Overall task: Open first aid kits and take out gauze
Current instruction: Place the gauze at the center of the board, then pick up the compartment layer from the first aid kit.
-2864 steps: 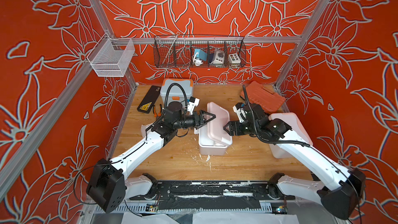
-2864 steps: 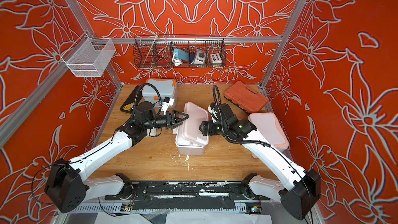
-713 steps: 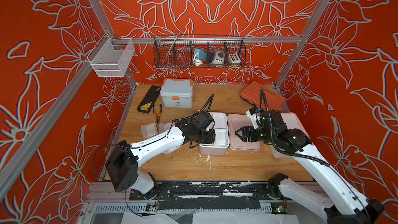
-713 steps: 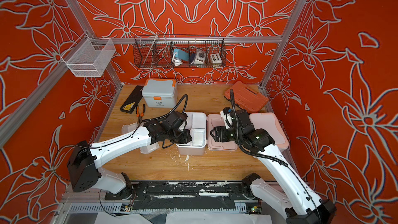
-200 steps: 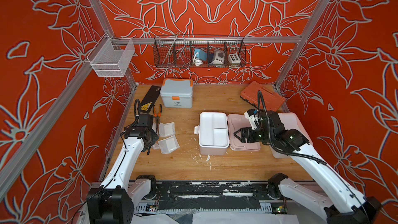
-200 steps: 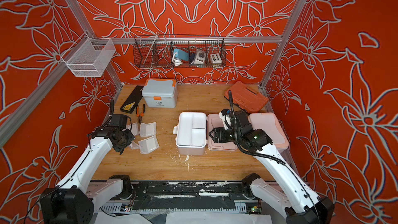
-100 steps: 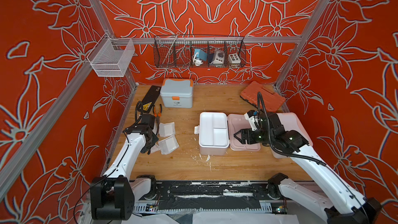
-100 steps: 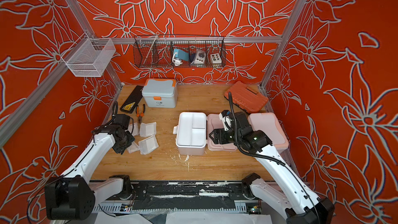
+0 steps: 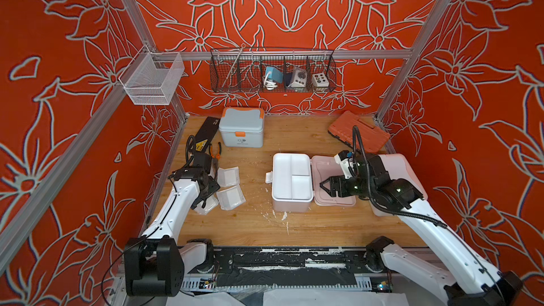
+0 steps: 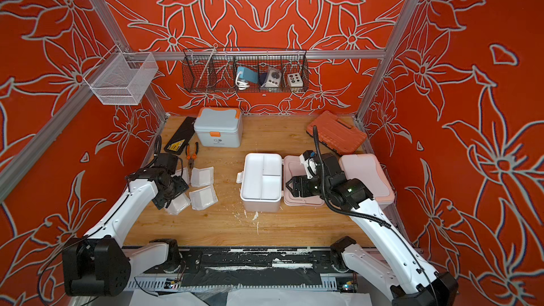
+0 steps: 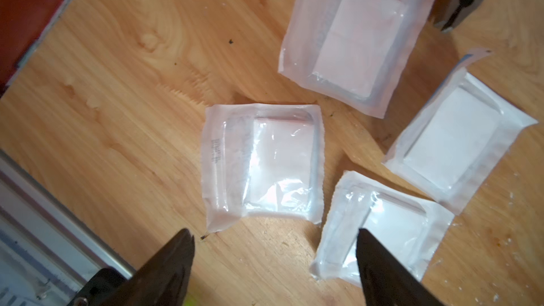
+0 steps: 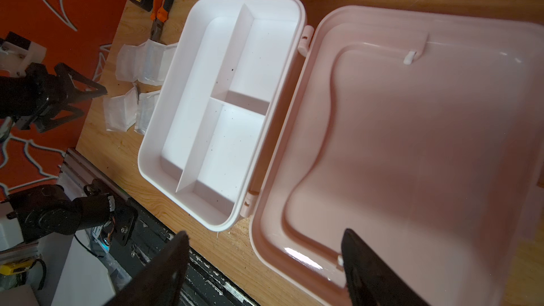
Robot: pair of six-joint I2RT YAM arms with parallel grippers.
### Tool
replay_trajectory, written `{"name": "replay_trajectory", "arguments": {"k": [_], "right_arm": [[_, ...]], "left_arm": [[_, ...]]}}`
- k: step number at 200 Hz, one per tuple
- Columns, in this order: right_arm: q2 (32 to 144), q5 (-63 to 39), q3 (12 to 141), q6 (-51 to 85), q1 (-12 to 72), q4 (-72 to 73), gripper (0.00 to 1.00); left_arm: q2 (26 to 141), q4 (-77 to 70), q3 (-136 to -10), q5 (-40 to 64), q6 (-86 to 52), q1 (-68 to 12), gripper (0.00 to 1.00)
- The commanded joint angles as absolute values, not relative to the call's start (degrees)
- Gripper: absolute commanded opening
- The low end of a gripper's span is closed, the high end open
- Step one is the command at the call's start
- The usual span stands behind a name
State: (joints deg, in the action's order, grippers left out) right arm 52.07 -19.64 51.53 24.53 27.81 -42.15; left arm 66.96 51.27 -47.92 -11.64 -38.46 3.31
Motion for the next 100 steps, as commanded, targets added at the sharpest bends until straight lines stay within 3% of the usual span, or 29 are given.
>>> {"name": "replay_trajectory", "arguments": {"k": [1,31,100], "right_arm": [[51.74,-19.96,51.06,23.80,28.04,-42.14,0.82],[52.80,-19.95,52.33,23.46,28.04,-42.43,0.83],[53.20,-19.53,54.71,22.66,28.04,-45.21,0.87]], "left_arm": [[65.74,48.56,-50.45,-6.00,-34.59,1.59,0.89],[63.37,47.39,-54.55,-6.93,-34.05,-8.41,0.98],[62.07,36.48,-60.28,-1.06,-31.35,-29.97,0.98]]}}
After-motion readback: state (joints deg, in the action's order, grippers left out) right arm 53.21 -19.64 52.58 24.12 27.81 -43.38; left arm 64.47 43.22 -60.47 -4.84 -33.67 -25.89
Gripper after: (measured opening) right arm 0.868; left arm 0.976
